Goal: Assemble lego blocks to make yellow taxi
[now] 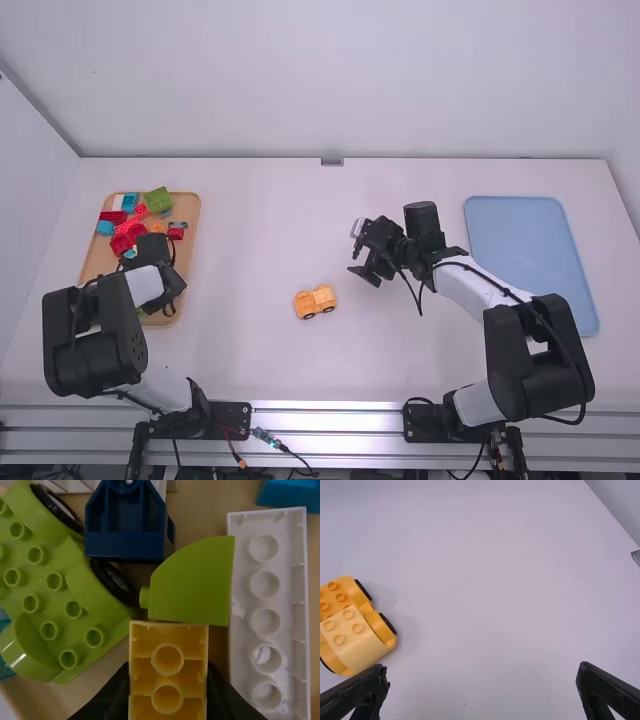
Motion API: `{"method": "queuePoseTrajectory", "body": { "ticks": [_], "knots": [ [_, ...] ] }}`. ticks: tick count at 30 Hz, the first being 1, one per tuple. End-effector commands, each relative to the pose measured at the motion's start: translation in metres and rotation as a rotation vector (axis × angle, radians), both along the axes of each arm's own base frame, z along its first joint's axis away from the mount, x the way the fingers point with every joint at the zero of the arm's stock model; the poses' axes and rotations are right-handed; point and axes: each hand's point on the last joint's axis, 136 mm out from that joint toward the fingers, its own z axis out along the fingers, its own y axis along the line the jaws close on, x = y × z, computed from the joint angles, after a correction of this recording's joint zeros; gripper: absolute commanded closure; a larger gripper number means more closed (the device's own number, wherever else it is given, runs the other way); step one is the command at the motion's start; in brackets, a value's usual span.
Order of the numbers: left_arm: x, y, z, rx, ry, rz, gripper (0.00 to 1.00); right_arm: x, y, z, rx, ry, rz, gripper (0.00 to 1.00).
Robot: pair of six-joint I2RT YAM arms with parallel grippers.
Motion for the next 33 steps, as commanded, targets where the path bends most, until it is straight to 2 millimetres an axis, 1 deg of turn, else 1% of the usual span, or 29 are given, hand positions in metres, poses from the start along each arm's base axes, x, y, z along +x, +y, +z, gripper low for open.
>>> {"method": "queuePoseTrajectory", "body": {
  "ticks": [1,2,5,7,9,12,14,15,17,18,19,21,22,23,24,25,26,27,28,29,30,31,32,33],
  "knots": [
    [-0.005,-0.005,-0.004,-0.019,0.022,-0.016,0.73,0.007,0.002,0.011,0.013,-0.026,0.001,0.01],
    [-0.005,-0.006,-0.004,-0.023,0.018,-0.011,0.76,0.006,0.003,0.011,0.014,-0.026,0.004,0.01],
    [-0.002,-0.009,-0.005,-0.047,-0.005,-0.005,0.78,0.006,0.003,0.012,0.017,-0.026,0.006,0.01],
    [0.002,-0.01,-0.002,-0.053,-0.026,-0.01,0.82,0.007,0.003,0.012,0.019,-0.029,0.006,0.01],
    [0.003,-0.01,0.002,-0.048,-0.035,-0.013,0.83,0.007,0.003,0.013,0.021,-0.033,0.005,0.01],
    [0.007,-0.008,0.018,-0.032,-0.081,-0.014,0.86,0.01,0.005,0.016,0.037,-0.035,-0.009,0.01],
    [0.008,-0.008,0.029,-0.024,-0.103,-0.013,0.86,0.014,0.007,0.02,0.064,-0.021,-0.038,0.01],
    [0.007,-0.008,0.039,-0.016,-0.124,-0.014,0.86,0.017,0.006,0.023,0.087,-0.013,-0.065,0.01],
    [0.01,-0.014,0.055,-0.023,-0.166,-0.043,0.86,0.023,0.008,0.03,0.128,0.003,-0.106,0.01],
    [0.011,-0.016,0.058,-0.029,-0.176,-0.056,0.86,0.023,0.008,0.031,0.135,0.005,-0.113,0.01],
    [0.019,-0.027,0.068,-0.053,-0.214,-0.133,0.87,0.026,0.01,0.034,0.158,0.016,-0.132,0.01],
    [0.037,-0.056,0.089,-0.107,-0.306,-0.325,0.86,0.029,0.012,0.041,0.208,0.036,-0.163,0.01],
    [0.044,-0.072,0.1,-0.134,-0.352,-0.419,0.87,0.029,0.015,0.045,0.233,0.047,-0.159,0.01],
    [0.048,-0.083,0.107,-0.154,-0.385,-0.481,0.89,0.028,0.017,0.047,0.25,0.053,-0.151,0.01],
    [0.054,-0.1,0.118,-0.178,-0.432,-0.575,0.9,0.026,0.02,0.052,0.278,0.063,-0.136,0.01],
    [0.059,-0.122,0.131,-0.204,-0.491,-0.695,0.9,0.023,0.026,0.06,0.327,0.078,-0.109,0.01],
    [0.061,-0.138,0.139,-0.223,-0.532,-0.773,0.9,0.02,0.031,0.066,0.367,0.094,-0.086,0.01],
    [0.062,-0.144,0.142,-0.229,-0.547,-0.803,0.9,0.019,0.032,0.069,0.38,0.101,-0.078,0.01],
    [0.064,-0.164,0.152,-0.246,-0.592,-0.898,0.89,0.015,0.037,0.078,0.429,0.122,-0.047,0.01],
    [0.065,-0.174,0.156,-0.256,-0.616,-0.944,0.88,0.012,0.04,0.083,0.456,0.135,-0.03,0.01],
    [0.066,-0.192,0.164,-0.27,-0.657,-1.028,0.87,0.006,0.045,0.092,0.504,0.16,0.012,0.01],
    [0.066,-0.202,0.168,-0.278,-0.679,-1.077,0.87,0.001,0.048,0.098,0.53,0.177,0.041,0.01],
    [0.065,-0.22,0.174,-0.294,-0.715,-1.162,0.87,-0.005,0.052,0.105,0.561,0.195,0.081,0.01],
    [0.064,-0.23,0.177,-0.304,-0.734,-1.215,0.87,-0.009,0.053,0.109,0.58,0.207,0.107,0.01]
  ]
}}
